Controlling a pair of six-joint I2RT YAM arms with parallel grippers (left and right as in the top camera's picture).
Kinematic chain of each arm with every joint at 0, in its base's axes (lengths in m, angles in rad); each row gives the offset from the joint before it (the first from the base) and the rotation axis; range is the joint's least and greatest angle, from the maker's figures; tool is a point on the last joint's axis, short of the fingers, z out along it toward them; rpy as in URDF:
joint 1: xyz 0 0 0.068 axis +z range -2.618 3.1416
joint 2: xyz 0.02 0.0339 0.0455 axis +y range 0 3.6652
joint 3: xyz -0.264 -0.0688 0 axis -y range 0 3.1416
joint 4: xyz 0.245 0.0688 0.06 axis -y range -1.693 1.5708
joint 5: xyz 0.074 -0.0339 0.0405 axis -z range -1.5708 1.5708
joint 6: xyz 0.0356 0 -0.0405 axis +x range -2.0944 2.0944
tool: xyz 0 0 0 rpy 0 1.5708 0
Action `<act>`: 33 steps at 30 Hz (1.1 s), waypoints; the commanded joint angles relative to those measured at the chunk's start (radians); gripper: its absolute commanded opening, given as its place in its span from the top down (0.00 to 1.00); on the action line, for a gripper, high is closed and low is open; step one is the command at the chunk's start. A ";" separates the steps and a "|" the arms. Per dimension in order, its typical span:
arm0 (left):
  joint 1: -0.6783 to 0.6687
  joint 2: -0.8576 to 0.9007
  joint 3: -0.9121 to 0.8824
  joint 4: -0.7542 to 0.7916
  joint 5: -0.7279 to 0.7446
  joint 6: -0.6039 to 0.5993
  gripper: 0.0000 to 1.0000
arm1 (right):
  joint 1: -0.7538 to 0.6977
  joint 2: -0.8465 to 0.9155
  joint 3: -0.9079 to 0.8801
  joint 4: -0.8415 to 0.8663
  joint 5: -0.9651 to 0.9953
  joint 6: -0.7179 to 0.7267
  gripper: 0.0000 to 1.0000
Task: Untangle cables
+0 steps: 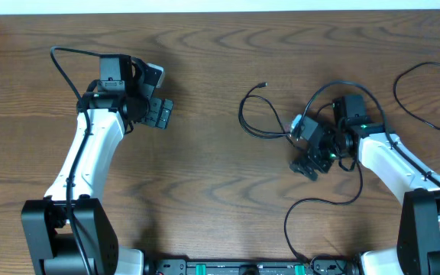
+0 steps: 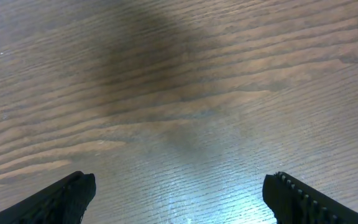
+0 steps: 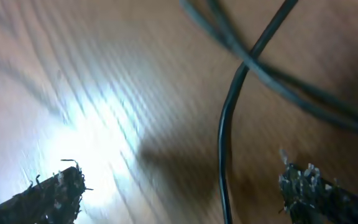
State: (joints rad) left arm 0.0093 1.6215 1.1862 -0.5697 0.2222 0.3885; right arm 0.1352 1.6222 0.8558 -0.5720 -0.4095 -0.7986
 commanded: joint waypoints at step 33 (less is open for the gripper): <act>0.002 0.008 0.009 -0.002 -0.006 -0.009 0.09 | 0.068 -0.006 -0.001 -0.316 0.029 -0.275 0.01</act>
State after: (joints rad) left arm 0.0093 1.6215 1.1862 -0.5697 0.2218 0.3885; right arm 0.1955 1.6222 0.8558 -0.8726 -0.3340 -1.0641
